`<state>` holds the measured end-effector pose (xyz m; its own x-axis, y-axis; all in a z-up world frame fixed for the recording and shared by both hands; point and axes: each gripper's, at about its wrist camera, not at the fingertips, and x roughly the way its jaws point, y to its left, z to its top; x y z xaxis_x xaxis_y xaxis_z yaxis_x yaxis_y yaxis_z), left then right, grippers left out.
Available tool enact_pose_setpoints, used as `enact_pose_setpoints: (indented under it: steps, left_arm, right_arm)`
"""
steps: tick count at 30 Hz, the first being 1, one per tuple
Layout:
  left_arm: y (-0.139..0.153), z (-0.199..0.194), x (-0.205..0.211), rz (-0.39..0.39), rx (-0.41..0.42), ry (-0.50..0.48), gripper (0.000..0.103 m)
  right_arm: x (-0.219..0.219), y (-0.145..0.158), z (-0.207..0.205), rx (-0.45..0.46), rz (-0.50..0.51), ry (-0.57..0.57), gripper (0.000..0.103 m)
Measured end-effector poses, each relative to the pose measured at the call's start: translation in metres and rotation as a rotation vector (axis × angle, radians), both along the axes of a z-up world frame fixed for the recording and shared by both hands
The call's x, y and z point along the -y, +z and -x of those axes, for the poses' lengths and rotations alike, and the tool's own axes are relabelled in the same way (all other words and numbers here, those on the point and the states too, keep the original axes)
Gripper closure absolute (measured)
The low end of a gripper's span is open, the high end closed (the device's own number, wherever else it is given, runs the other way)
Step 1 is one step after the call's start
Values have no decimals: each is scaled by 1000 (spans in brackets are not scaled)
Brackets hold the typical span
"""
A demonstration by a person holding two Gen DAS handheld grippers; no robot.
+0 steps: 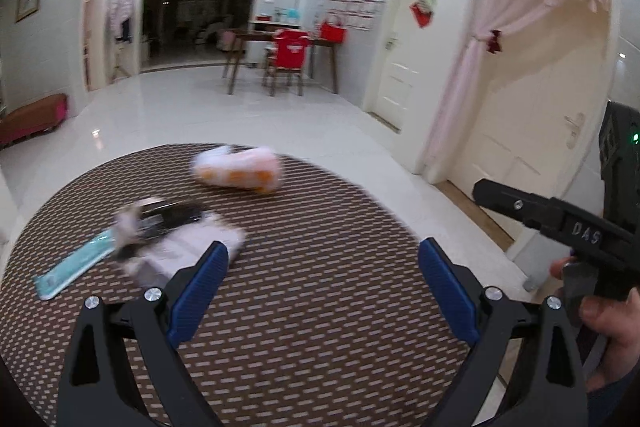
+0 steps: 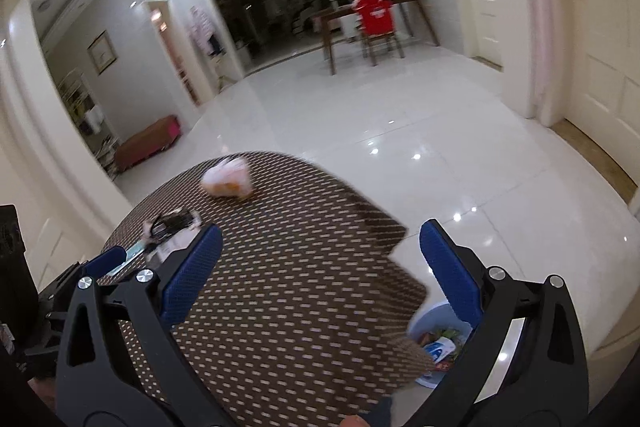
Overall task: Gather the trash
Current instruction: 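Grasp the black-wrapped package with the right tool while the left tool grasps the teal toothbrush package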
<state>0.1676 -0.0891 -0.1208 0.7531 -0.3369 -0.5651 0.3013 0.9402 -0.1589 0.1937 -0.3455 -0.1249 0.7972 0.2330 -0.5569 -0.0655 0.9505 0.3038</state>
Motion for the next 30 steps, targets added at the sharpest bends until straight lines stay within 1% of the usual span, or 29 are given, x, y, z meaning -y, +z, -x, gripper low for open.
enact_pose_setpoints:
  steps: [5, 9, 13, 17, 20, 22, 25, 26, 27, 28, 29, 30]
  left_arm:
    - [-13, -5, -68, -14, -22, 123, 9]
    - [-25, -11, -115, -29, -50, 207, 9]
    - [-36, -16, -154, -20, -76, 268, 9]
    - [-43, -21, -172, -52, -79, 304, 9]
    - [-50, -22, -179, -65, -86, 320, 9]
    - [-54, -27, -187, -54, -107, 324, 9]
    - [-55, -31, -196, -14, -125, 326, 9]
    - [-56, -34, -198, -9, -132, 326, 9]
    - [-58, -37, -199, -3, -146, 322, 9]
    - [-60, -40, -201, 3, -159, 322, 9]
    - [-62, -41, -201, 9, -168, 322, 9]
    - [-62, -44, -204, 16, -175, 322, 9]
  right_arm:
    - [-59, -7, -25, -31, 28, 112, 6]
    - [-113, -18, -45, -59, 56, 207, 6]
    - [-163, -29, -69, -89, 74, 289, 6]
    - [-209, -45, -98, -125, 125, 358, 6]
    - [-235, -54, -115, -144, 143, 391, 6]
    - [-252, -60, -128, -150, 165, 405, 6]
    - [-268, -65, -146, -166, 183, 420, 6]
    - [-273, -69, -152, -175, 194, 427, 7]
    - [-278, -73, -156, -185, 206, 437, 16]
    - [-283, -78, -159, -197, 219, 445, 23]
    - [-284, -80, -159, -198, 223, 440, 34]
    - [-282, -81, -160, -203, 215, 436, 35]
